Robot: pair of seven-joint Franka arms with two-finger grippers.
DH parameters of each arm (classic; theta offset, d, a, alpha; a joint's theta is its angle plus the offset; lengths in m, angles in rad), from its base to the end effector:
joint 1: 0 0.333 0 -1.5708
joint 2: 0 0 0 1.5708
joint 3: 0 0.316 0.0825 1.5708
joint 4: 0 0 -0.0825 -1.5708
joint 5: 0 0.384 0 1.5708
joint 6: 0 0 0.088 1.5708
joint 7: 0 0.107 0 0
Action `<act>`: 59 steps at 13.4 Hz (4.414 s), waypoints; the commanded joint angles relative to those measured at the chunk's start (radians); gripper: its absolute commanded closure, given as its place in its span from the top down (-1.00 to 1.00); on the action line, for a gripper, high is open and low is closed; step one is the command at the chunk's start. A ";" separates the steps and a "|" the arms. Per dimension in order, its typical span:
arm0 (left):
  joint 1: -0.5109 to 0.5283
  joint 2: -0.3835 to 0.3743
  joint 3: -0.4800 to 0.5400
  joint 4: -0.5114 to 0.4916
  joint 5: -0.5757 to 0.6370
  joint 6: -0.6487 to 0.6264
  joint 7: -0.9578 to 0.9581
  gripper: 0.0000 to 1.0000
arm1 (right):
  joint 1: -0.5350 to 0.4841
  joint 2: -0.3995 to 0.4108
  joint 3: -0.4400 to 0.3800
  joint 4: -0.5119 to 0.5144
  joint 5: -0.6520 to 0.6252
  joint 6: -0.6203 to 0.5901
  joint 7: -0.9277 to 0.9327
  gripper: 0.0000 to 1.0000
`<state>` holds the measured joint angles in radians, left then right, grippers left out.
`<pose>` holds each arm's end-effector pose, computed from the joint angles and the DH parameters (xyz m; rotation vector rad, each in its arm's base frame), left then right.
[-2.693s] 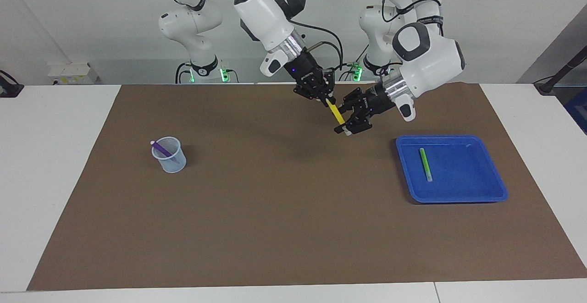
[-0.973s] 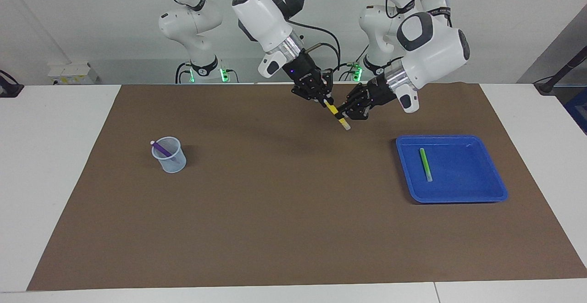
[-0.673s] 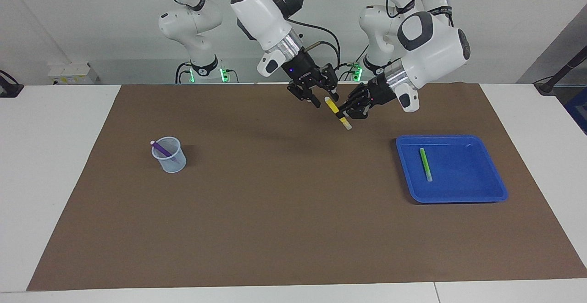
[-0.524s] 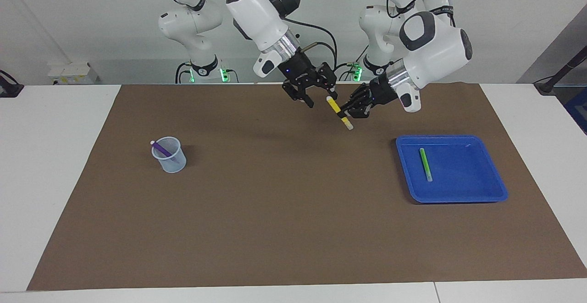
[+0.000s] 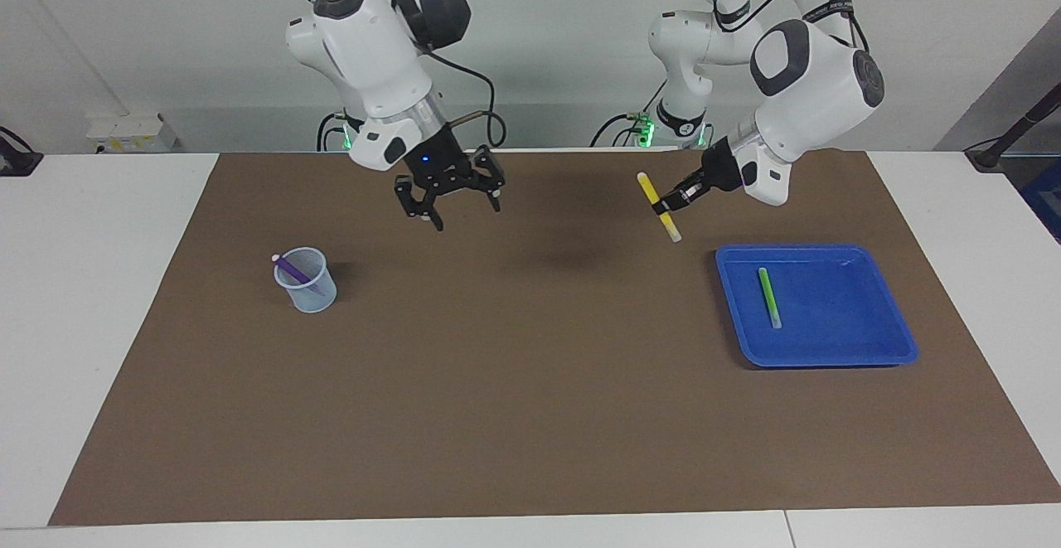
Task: Right arm passes pens to left for tray arrangement
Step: 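Place the yellow pen in the tray with the left gripper, then grasp the purple pen from the cup with the right gripper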
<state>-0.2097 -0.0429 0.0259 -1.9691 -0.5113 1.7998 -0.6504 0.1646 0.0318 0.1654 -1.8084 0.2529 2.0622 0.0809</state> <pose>0.5186 -0.1382 0.4889 2.5826 0.8232 -0.4318 0.5584 0.2040 0.5405 -2.8429 -0.2187 -0.2406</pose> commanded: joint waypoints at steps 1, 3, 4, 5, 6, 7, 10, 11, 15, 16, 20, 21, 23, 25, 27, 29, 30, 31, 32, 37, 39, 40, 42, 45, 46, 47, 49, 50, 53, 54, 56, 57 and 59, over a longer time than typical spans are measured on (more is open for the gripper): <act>0.070 -0.014 -0.003 0.009 0.115 -0.052 0.209 -1.00 | -0.114 -0.026 0.013 -0.035 -0.094 -0.031 -0.171 1.00; 0.111 -0.012 -0.003 0.009 0.199 -0.051 0.352 -1.00 | -0.180 -0.041 0.014 -0.077 -0.199 -0.033 -0.304 1.00; 0.133 -0.012 -0.003 0.009 0.255 -0.048 0.432 -1.00 | -0.225 -0.056 0.014 -0.119 -0.204 -0.030 -0.378 1.00; 0.148 -0.011 -0.003 0.009 0.307 -0.036 0.502 -1.00 | -0.270 -0.064 0.014 -0.161 -0.204 -0.016 -0.438 1.00; 0.171 -0.009 -0.003 0.007 0.357 -0.017 0.573 -1.00 | -0.316 -0.066 0.014 -0.186 -0.204 -0.011 -0.496 1.00; 0.193 -0.005 -0.003 0.007 0.406 0.004 0.644 -1.00 | -0.347 -0.063 0.014 -0.202 -0.204 -0.013 -0.527 1.00; 0.253 0.024 -0.003 -0.002 0.497 0.081 0.808 -1.00 | -0.405 -0.063 0.013 -0.259 -0.230 -0.021 -0.561 0.77; 0.268 0.046 -0.003 -0.001 0.525 0.110 0.840 -1.00 | -0.421 -0.053 0.014 -0.278 -0.248 -0.013 -0.561 0.71; 0.303 0.116 -0.003 -0.007 0.562 0.214 0.899 -1.00 | -0.441 -0.050 0.013 -0.339 -0.251 0.022 -0.556 0.45; 0.305 0.135 -0.003 -0.007 0.566 0.236 0.900 -1.00 | -0.454 -0.050 0.014 -0.345 -0.251 0.022 -0.556 0.40; 0.326 0.204 -0.003 -0.007 0.573 0.314 0.904 -1.00 | -0.461 -0.047 0.013 -0.353 -0.253 0.029 -0.556 0.30; 0.331 0.212 -0.003 -0.008 0.583 0.326 0.904 -1.00 | -0.468 -0.040 0.013 -0.359 -0.253 0.044 -0.558 0.26; 0.332 0.241 -0.003 -0.017 0.583 0.352 0.902 -1.00 | -0.474 -0.033 0.014 -0.370 -0.253 0.055 -0.556 0.19; 0.332 0.247 -0.003 -0.074 0.583 0.418 0.893 -1.00 | -0.477 -0.024 0.013 -0.370 -0.253 0.056 -0.556 0.16; 0.334 0.259 -0.003 -0.100 0.583 0.452 0.891 -1.00 | -0.478 -0.020 0.013 -0.370 -0.253 0.065 -0.558 0.04; 0.336 0.270 -0.003 -0.128 0.583 0.496 0.890 -1.00 | -0.478 -0.020 0.013 -0.370 -0.253 0.065 -0.558 -0.14; 0.336 0.271 -0.003 -0.149 0.583 0.530 0.890 -1.00 | -0.478 -0.020 0.013 -0.370 -0.253 0.065 -0.558 -0.26; 0.337 0.271 -0.003 -0.177 0.583 0.573 0.890 -1.00 | -0.478 -0.020 0.013 -0.370 -0.253 0.064 -0.558 -0.36; 0.337 0.275 -0.001 -0.194 0.583 0.604 0.890 -1.00 | -0.478 -0.017 0.013 -0.368 -0.253 0.065 -0.558 -0.47; 0.334 0.287 -0.004 -0.177 0.588 0.603 0.894 -0.28 | -0.481 -0.012 0.014 -0.355 -0.267 0.065 -0.561 -0.82; 0.337 0.290 -0.006 -0.142 0.559 0.554 0.882 0.16 | -0.481 -0.012 0.014 -0.353 -0.267 0.056 -0.563 -1.00; 0.336 0.291 -0.006 -0.110 0.521 0.517 0.877 0.21 | -0.481 -0.010 0.014 -0.335 -0.267 0.046 -0.563 -1.00; 0.331 0.304 -0.004 -0.041 0.478 0.446 0.873 0.30 | -0.471 -0.006 0.016 -0.295 -0.267 0.013 -0.563 -1.00; 0.331 0.313 -0.004 0.047 0.458 0.336 0.853 0.54 | -0.461 -0.012 0.020 -0.249 -0.265 -0.014 -0.564 -1.00; 0.329 0.314 -0.004 0.083 0.445 0.287 0.841 0.61 | -0.452 -0.012 0.022 -0.224 -0.262 -0.028 -0.564 -1.00; 0.325 0.314 -0.004 0.122 0.445 0.232 0.835 0.67 | -0.424 -0.013 0.022 -0.194 -0.256 -0.051 -0.564 -1.00; 0.319 0.313 -0.006 0.194 0.444 0.120 0.822 0.71 | -0.381 -0.018 0.022 -0.119 -0.248 -0.124 -0.553 -1.00; 0.319 0.311 -0.011 0.229 0.424 0.066 0.795 0.71 | -0.357 -0.018 0.022 -0.074 -0.247 -0.169 -0.553 -1.00; 0.296 0.299 -0.018 0.303 0.337 -0.038 0.604 0.71 | -0.286 -0.017 0.023 0.049 -0.158 -0.273 -0.485 -1.00; 0.287 0.293 -0.018 0.317 0.314 -0.062 0.542 0.71 | -0.271 -0.018 0.025 0.072 -0.120 -0.290 -0.425 -1.00; 0.282 0.258 -0.020 0.317 0.220 -0.080 0.398 0.71 | -0.216 -0.018 0.029 0.101 -0.031 -0.294 -0.301 -1.00; 0.282 0.236 -0.029 0.314 0.180 -0.088 0.326 0.71 | -0.177 -0.017 0.029 0.101 0.023 -0.275 -0.203 -1.00; 0.282 0.215 -0.058 0.314 0.099 -0.092 0.139 0.71 | -0.087 -0.012 0.029 0.100 0.104 -0.174 -0.008 -1.00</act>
<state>0.0764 0.2040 -0.0195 -1.6530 -0.3515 1.7326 -0.3695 0.0182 0.0060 0.1928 -1.7225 0.2980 1.8287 -0.0692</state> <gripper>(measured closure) 0.097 0.819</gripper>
